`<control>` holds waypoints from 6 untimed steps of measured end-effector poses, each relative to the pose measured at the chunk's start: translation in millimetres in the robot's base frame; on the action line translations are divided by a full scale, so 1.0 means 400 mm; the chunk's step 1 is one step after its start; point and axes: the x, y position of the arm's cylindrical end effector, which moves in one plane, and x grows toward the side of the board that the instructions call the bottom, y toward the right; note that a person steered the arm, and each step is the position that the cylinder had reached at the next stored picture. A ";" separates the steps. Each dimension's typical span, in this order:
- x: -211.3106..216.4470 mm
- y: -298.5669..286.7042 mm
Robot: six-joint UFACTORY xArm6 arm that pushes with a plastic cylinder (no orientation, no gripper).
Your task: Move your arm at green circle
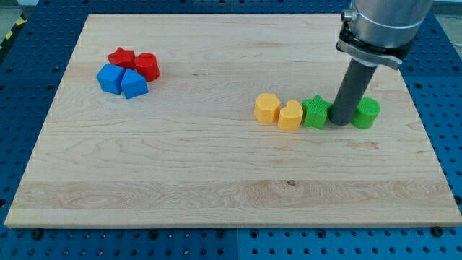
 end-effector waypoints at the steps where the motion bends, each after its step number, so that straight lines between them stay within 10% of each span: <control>1: -0.042 -0.028; 3: -0.096 -0.172; 6: -0.089 0.211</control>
